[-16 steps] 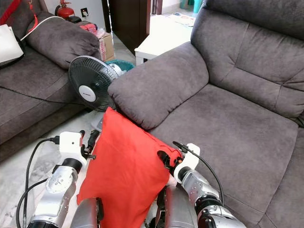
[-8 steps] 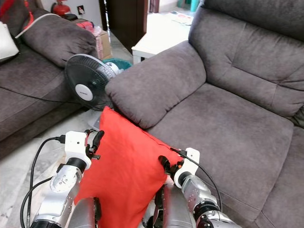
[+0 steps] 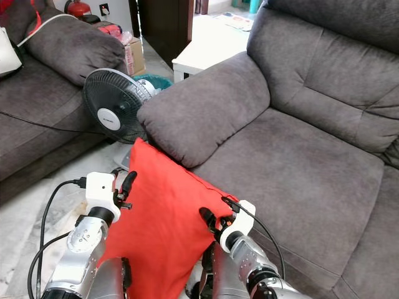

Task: Move the pillow to the sofa from floor

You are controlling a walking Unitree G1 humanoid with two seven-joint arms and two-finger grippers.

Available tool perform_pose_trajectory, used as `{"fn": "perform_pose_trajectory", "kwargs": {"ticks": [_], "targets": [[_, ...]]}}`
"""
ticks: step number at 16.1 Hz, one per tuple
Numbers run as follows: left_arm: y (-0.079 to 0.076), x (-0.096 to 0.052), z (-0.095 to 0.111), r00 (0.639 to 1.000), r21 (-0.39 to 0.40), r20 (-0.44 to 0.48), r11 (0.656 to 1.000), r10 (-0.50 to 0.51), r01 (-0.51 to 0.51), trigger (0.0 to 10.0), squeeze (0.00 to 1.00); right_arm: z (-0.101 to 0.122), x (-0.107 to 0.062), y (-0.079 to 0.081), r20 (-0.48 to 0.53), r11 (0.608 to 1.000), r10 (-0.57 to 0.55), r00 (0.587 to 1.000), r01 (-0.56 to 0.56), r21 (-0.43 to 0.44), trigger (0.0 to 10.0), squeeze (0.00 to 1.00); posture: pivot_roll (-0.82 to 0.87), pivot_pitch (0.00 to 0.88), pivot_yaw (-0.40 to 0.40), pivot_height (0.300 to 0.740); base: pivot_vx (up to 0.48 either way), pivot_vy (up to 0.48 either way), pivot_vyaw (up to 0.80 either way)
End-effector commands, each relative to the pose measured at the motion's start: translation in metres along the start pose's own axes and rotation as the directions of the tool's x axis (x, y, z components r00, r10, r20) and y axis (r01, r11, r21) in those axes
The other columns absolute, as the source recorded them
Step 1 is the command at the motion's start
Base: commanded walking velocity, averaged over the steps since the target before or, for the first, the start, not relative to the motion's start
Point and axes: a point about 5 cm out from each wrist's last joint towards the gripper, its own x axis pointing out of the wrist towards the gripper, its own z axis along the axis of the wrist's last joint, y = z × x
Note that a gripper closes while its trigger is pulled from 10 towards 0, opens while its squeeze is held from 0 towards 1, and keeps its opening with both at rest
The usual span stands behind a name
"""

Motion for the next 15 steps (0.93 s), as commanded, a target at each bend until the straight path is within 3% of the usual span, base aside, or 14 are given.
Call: {"fn": "perform_pose_trajectory", "kwargs": {"ticks": [1, 2, 5, 8, 10, 14, 15], "targets": [[-0.003, 0.002, 0.005, 1.000, -0.004, 0.029, 1.000, -0.005, 0.005, 10.0, 0.00, 0.001, 0.002, 0.004, 0.000, 1.000, 0.021, 1.000, -0.021, 0.016, 10.0, 0.00, 0.16, 0.083, -0.109, 0.568, 0.000, 0.000, 0.00], [-0.004, 0.002, 0.006, 1.000, -0.007, 0.031, 1.000, -0.003, 0.003, 10.0, 0.00, 0.000, 0.003, 0.006, -0.001, 0.999, 0.033, 0.999, -0.033, 0.009, 10.0, 0.00, 0.16, 0.083, -0.111, 0.568, 0.000, 0.000, 0.00], [-0.007, 0.005, 0.009, 0.999, -0.004, 0.046, 1.000, -0.007, 0.007, 10.0, 0.00, 0.012, 0.005, 0.006, 0.038, 0.992, -0.028, 0.999, 0.033, -0.125, 10.0, 0.00, 0.16, 0.084, -0.115, 0.568, 0.000, 0.000, 0.00], [-0.010, 0.006, 0.009, 0.999, -0.005, 0.048, 1.000, -0.013, 0.014, 10.0, 0.00, 0.020, 0.006, 0.007, 0.075, 0.990, -0.037, 0.997, 0.047, -0.134, 10.0, 0.00, 0.16, 0.083, -0.114, 0.568, 0.000, 0.000, 0.00], [-0.013, 0.009, 0.011, 0.998, -0.001, 0.057, 1.000, -0.025, 0.025, 10.0, 0.00, 0.025, 0.005, 0.003, 0.088, 0.970, -0.103, 0.991, 0.119, -0.212, 10.0, 0.00, 0.16, 0.085, -0.115, 0.568, 0.000, 0.000, 0.00], [-0.013, 0.009, 0.012, 0.998, -0.001, 0.060, 1.000, -0.024, 0.025, 10.0, 0.00, 0.032, 0.006, 0.005, 0.089, 0.975, -0.100, 0.991, 0.116, -0.190, 10.0, 0.00, 0.16, 0.092, -0.117, 0.568, 0.000, 0.000, 0.00], [-0.013, 0.009, 0.012, 0.998, -0.001, 0.059, 1.000, -0.023, 0.024, 10.0, 0.00, 0.031, 0.006, 0.005, 0.082, 0.975, -0.105, 0.991, 0.118, -0.188, 0.0, 0.00, 0.16, 0.095, -0.117, 0.568, 0.000, 0.000, 0.00]]}}
